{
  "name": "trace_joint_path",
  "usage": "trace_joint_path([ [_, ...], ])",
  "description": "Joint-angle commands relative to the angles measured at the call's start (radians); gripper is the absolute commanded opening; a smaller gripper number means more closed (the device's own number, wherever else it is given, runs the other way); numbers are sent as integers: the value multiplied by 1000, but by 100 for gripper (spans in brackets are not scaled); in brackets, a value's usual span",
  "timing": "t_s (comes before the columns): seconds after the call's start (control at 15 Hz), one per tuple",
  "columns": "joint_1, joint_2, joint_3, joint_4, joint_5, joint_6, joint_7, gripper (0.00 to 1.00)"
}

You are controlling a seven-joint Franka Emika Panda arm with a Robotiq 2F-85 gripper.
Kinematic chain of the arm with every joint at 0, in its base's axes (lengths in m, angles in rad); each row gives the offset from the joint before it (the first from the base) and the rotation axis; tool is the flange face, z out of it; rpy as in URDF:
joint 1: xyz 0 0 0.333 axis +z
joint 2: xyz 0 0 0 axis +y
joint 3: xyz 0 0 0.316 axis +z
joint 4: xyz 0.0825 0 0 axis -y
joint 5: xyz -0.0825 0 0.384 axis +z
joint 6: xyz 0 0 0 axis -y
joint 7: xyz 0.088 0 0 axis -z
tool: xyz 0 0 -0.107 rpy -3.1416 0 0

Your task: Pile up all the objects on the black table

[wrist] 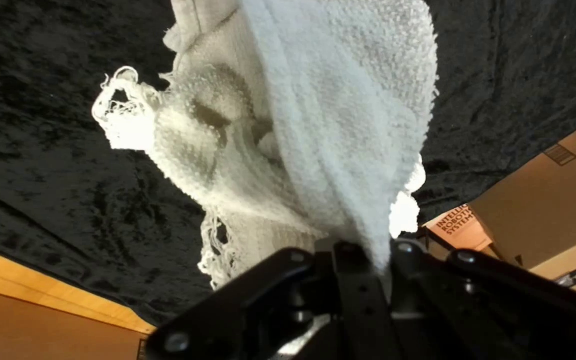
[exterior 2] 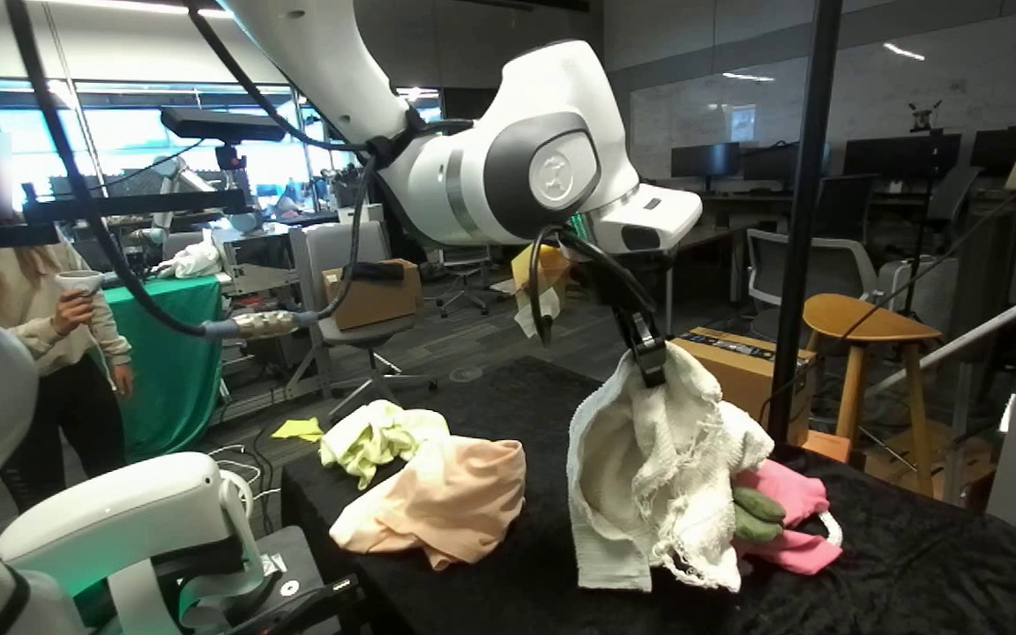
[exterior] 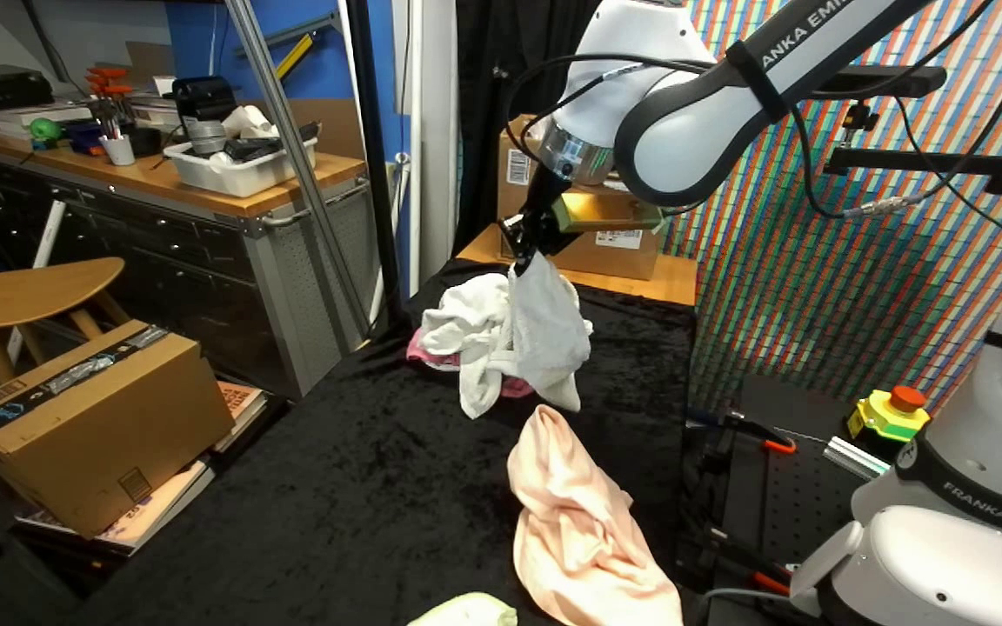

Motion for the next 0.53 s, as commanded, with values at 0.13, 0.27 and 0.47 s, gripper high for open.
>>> trace_joint_path([
  [0.13,-9,130,-4,118,-178,22,281,7],
  [0.27,-1,182,-15,155,-198,11,341,7],
  [0.47,46,253,-64,187,-155,10,354,7],
])
